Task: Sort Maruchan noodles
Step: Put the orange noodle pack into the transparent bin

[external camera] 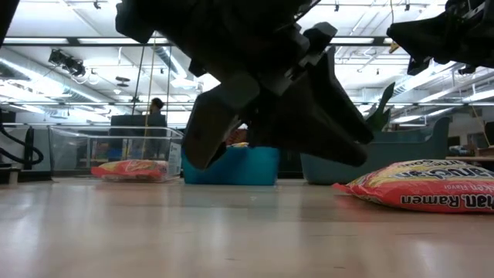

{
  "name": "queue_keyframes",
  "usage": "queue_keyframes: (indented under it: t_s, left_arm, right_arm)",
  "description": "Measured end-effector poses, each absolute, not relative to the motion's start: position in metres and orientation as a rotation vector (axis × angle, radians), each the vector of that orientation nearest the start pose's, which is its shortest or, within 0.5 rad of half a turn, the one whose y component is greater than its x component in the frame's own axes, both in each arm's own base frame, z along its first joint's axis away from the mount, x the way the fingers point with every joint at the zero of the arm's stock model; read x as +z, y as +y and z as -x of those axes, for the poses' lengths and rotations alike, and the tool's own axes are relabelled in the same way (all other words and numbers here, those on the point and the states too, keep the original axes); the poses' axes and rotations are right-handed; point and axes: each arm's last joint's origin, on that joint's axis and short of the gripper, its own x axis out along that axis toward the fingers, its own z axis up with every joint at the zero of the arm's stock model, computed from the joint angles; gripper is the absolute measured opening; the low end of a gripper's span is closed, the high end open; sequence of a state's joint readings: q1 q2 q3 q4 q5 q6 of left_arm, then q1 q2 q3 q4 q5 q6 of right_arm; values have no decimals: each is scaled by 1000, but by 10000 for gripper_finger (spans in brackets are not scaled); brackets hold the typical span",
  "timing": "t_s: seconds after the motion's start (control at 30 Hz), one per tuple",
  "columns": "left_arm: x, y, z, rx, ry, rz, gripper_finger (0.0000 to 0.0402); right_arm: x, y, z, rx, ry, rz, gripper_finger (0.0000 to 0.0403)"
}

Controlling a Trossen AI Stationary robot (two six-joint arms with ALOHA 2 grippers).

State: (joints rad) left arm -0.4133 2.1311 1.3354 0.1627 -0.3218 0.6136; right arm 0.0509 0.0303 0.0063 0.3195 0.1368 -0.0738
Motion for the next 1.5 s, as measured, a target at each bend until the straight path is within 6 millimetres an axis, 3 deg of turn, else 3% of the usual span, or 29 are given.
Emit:
queue_keyframes:
  t_s: [0.7,1.5]
  left_arm:
    - [112,-167,-423,-363,567,-870,142]
    - [108,-162,-427,-347,560,-894,141]
  right_arm:
    - [194,1,-95,-96,-291,45,55]
    - [194,1,-95,-96,-291,45,55]
